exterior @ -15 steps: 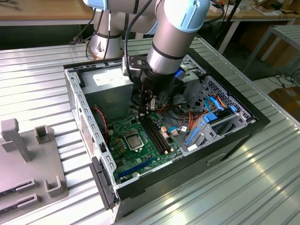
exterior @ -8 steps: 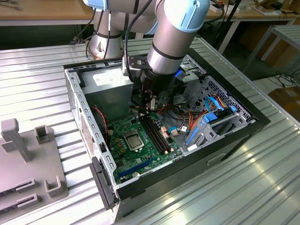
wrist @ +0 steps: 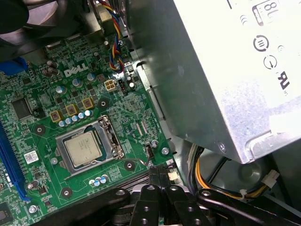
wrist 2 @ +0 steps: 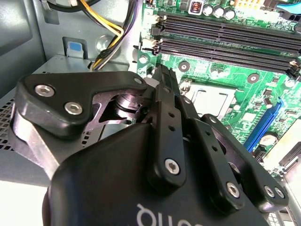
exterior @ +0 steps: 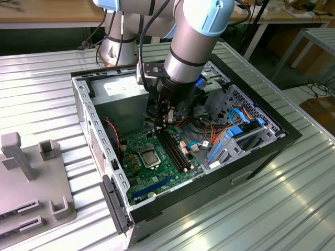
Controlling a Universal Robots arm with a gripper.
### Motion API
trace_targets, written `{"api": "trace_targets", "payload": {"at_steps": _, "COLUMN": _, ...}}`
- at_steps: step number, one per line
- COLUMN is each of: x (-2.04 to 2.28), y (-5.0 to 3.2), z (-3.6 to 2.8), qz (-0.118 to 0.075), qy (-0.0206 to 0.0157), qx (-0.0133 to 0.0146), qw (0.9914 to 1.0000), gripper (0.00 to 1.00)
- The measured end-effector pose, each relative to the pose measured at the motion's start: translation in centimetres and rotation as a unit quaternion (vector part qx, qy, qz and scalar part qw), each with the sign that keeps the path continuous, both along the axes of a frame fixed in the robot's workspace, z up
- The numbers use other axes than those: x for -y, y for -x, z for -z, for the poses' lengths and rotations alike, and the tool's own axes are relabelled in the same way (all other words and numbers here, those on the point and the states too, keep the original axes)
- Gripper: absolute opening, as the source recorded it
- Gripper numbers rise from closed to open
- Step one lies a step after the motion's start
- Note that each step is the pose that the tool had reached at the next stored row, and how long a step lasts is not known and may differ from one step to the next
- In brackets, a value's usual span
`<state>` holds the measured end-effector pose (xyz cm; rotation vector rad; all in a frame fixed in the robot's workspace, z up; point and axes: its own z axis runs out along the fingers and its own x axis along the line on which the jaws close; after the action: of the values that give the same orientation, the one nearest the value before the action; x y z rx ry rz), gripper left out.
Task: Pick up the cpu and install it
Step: 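Install the first cpu locking lever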
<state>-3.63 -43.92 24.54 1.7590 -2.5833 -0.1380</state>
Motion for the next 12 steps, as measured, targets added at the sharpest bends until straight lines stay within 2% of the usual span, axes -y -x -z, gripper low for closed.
{"api": "trace_targets", "payload": {"at_steps": 3, "x": -0.21, "y": 0.01, "z": 0.04, "qz": 0.003, "qy": -0.0001, "qx": 0.0000, "qw": 0.99999, "gripper": 0.11}}
{"api": "trace_targets", "payload": {"at_steps": 6, "x": -0.26, "y": 0.14, "z": 0.23, "qz": 0.012, "qy": -0.0001, "qx": 0.0000, "qw": 0.99993, "gripper": 0.11}}
{"api": "trace_targets", "payload": {"at_steps": 12, "x": -0.28, "y": 0.61, "z": 0.47, "qz": 0.013, "qy": -0.0004, "qx": 0.0000, "qw": 0.99991, "gripper": 0.11}}
